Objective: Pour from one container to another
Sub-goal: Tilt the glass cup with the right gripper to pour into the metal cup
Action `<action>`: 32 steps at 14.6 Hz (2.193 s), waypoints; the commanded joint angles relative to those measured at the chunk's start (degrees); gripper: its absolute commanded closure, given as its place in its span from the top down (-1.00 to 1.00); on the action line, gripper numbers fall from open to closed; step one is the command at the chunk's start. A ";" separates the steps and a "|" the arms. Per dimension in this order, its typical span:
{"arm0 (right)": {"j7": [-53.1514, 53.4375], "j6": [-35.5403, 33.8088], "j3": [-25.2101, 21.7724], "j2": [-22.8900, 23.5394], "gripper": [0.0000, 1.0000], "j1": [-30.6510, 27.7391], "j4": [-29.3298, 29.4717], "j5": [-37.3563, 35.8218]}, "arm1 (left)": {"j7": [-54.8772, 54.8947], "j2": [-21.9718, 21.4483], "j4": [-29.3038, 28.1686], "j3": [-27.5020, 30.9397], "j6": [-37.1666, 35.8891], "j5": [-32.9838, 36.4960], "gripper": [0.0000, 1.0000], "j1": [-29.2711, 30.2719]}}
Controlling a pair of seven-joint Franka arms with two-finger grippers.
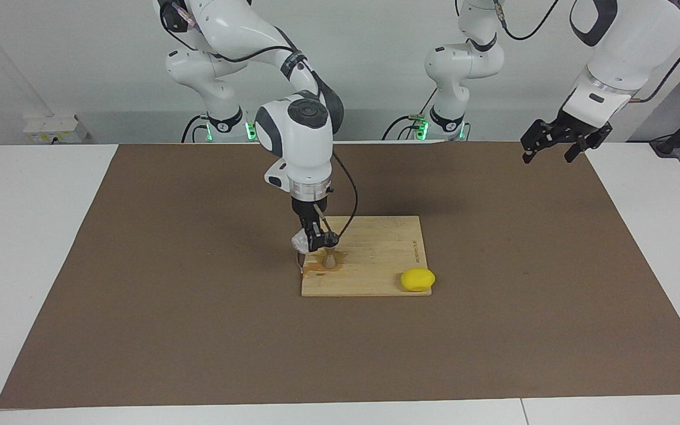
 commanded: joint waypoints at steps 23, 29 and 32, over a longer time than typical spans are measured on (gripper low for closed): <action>1.84 -1.36 0.22 0.90 -0.86 1.11 3.35 -3.42 | 0.19 -1.53 -1.74 -0.48 0.16 0.59 1.00 0.64; 1.84 -1.36 0.22 0.98 -0.86 1.11 3.44 -3.24 | 0.19 -1.53 -1.74 -0.48 0.16 0.59 1.00 0.64; 1.75 -1.45 0.22 0.98 -0.86 1.11 3.44 -2.72 | 0.19 -1.53 -1.74 -0.48 0.16 0.59 1.00 0.64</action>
